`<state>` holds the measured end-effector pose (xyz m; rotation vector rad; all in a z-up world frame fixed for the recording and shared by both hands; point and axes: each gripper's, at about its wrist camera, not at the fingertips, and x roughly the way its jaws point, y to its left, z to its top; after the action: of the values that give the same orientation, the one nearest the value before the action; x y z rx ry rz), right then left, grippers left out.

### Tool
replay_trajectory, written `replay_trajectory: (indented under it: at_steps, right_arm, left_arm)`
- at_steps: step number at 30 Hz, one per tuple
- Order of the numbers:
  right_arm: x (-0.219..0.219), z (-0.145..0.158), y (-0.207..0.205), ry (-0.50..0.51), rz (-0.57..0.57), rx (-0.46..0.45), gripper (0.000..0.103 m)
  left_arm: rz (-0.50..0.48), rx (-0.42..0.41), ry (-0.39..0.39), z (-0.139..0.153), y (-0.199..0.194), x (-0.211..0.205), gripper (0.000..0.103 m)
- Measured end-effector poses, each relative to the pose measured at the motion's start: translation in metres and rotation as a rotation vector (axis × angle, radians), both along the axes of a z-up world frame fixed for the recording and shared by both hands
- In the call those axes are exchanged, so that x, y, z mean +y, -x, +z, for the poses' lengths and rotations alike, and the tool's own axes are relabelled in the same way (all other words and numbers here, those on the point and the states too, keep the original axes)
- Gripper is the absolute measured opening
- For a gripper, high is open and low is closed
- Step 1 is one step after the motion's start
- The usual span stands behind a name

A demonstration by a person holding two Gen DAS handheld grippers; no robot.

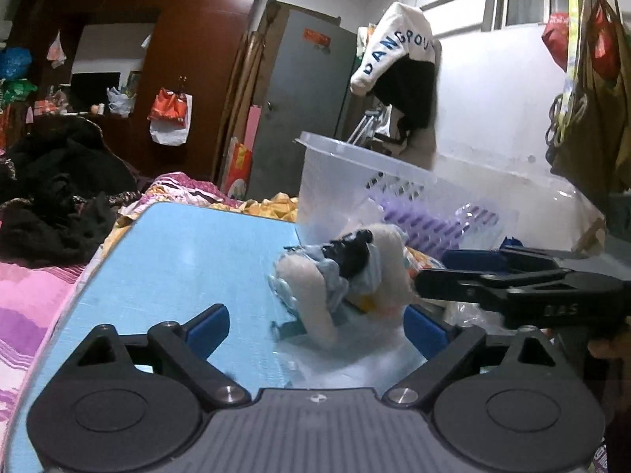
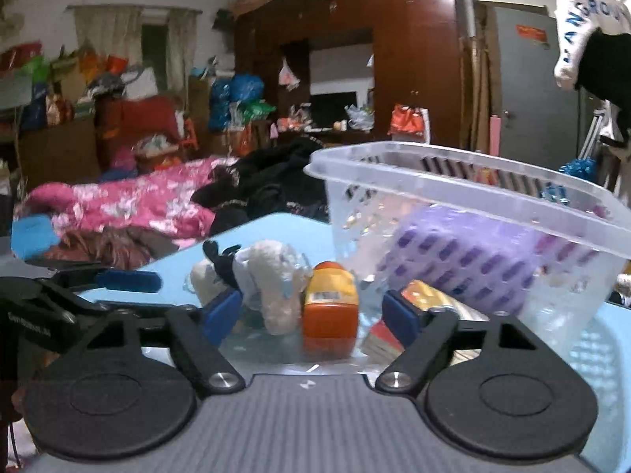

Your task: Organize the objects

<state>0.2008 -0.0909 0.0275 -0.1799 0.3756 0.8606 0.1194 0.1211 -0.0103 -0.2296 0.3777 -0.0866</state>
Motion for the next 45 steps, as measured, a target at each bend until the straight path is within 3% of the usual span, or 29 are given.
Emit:
replay_trajectory:
  at_steps: [2, 4, 8, 10, 12, 13, 15, 30, 38, 45]
  right_arm:
    - [0.005, -0.002, 0.002, 0.025, 0.012, -0.006, 0.062]
    - [0.012, -0.004, 0.005, 0.060, 0.014, -0.031, 0.056]
    - [0.014, -0.008, 0.014, 0.087, -0.002, -0.077, 0.038]
    - [0.014, -0.007, 0.015, 0.092, -0.004, -0.081, 0.034]
    - [0.016, -0.007, 0.017, 0.099, 0.000, -0.085, 0.026]
    - [0.016, -0.007, 0.018, 0.097, 0.009, -0.080, 0.019]
    - [0.014, -0.007, 0.020, 0.092, 0.004, -0.086, 0.018]
    - [-0.003, 0.018, 0.035, 0.011, 0.019, -0.139, 0.016]
    - [-0.024, 0.072, 0.050, -0.057, -0.005, -0.248, 0.016]
    - [-0.037, 0.110, 0.016, -0.065, -0.108, -0.295, 0.016]
  left_arm:
    - [0.011, 0.007, -0.017, -0.005, -0.003, -0.004, 0.089]
    - [0.028, 0.025, -0.025, -0.008, -0.009, -0.005, 0.074]
    - [0.033, 0.042, -0.050, -0.008, -0.009, -0.012, 0.057]
    - [0.066, 0.062, -0.088, -0.008, -0.013, -0.018, 0.036]
    - [0.068, 0.085, -0.088, -0.009, -0.017, -0.020, 0.026]
    - [0.071, 0.087, -0.098, -0.010, -0.017, -0.022, 0.023]
    - [0.085, 0.075, -0.122, -0.010, -0.014, -0.026, 0.019]
    - [0.064, -0.090, -0.190, 0.024, 0.016, -0.037, 0.017]
    - [0.032, -0.234, -0.243, 0.083, 0.025, -0.061, 0.017]
    - [-0.038, -0.314, -0.291, 0.138, -0.021, -0.087, 0.017]
